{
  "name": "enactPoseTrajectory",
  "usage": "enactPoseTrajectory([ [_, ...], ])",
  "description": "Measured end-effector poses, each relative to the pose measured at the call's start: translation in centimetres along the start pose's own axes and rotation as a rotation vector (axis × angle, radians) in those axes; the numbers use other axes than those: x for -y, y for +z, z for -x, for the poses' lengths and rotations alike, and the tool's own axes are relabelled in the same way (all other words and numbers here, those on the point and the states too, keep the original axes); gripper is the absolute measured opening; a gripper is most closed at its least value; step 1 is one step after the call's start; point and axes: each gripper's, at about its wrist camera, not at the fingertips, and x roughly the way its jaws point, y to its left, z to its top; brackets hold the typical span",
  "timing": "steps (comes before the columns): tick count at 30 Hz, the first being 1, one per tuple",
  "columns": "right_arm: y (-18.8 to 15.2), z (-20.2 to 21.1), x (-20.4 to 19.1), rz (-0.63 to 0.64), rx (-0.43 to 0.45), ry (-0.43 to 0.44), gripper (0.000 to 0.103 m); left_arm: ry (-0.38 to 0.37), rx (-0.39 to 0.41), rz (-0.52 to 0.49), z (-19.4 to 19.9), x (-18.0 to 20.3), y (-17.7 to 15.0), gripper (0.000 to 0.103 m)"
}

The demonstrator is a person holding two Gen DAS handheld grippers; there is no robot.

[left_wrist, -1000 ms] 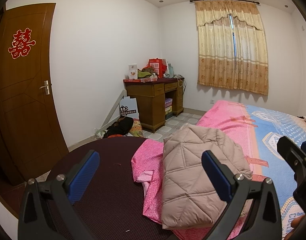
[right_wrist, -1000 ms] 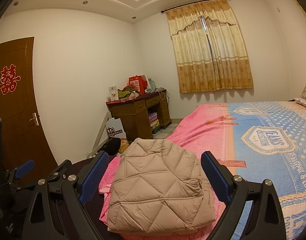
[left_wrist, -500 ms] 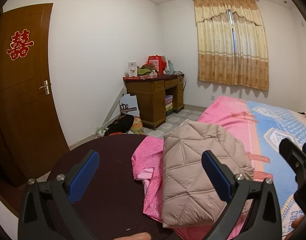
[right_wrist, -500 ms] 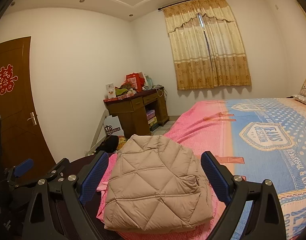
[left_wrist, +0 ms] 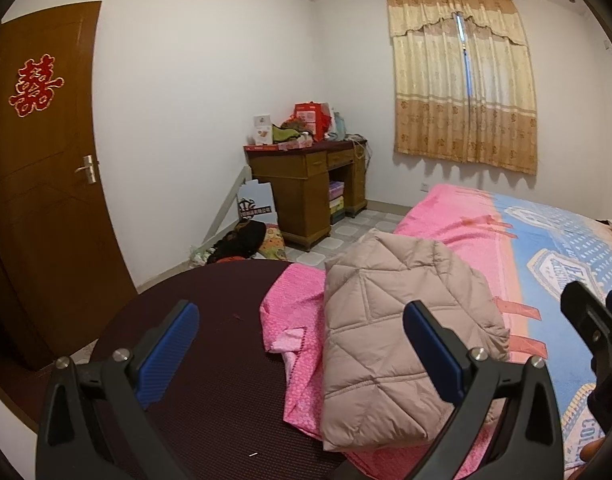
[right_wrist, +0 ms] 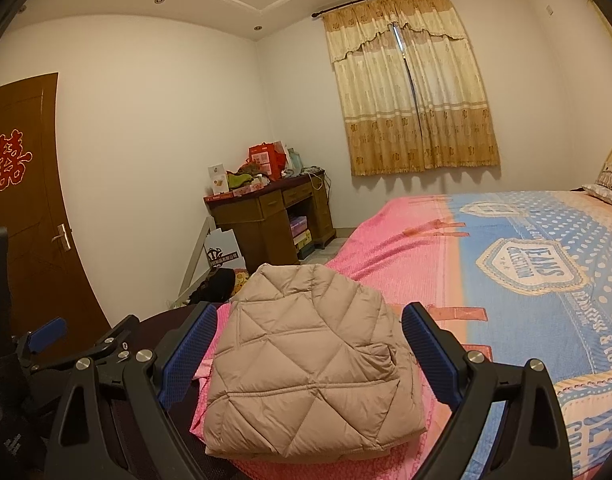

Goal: Fold large clothes

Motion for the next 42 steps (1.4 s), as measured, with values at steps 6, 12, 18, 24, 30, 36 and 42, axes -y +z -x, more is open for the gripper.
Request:
enactPoseTrajectory([
  [6, -0.1, 0.0, 0.4, -0.013, -0.009, 0.000, 0.094, 0.001, -0.020, -0.009, -0.5, 0.2, -0.1, 0.103],
  [12, -0.2, -0.3, 0.6, -0.021, -0.020, 0.001, 0.094, 0.006, -0.035, -0.010, -0.8, 0.2, -0.2, 0.103],
  [18, -0.3, -0.4, 0.9, -0.029, -0.029, 0.004, 0.094, 0.011, -0.038, -0.022, -0.9, 0.3, -0.3, 0.103],
  [24, -0.4, -0.6, 0.9, -0.033, -0.038, 0.007, 0.094, 0.010, -0.042, -0.021, -1.0, 0.3, -0.3, 0.103],
  [30, -0.4, -0.6, 0.9, -0.032, -0.037, 0.007, 0.094, 0.013, -0.045, -0.022, -1.3, 0.1, -0.3, 0.103],
  [36, -0.4, -0.6, 0.9, -0.028, -0.030, 0.003, 0.094, 0.016, -0.049, -0.016, -1.4, -0.1, -0.4, 0.103],
  [42, -0.5, -0.5, 0.9, -0.030, -0.031, 0.003, 0.094, 0.017, -0.049, -0.018, -1.4, -0.1, -0.4, 0.103],
])
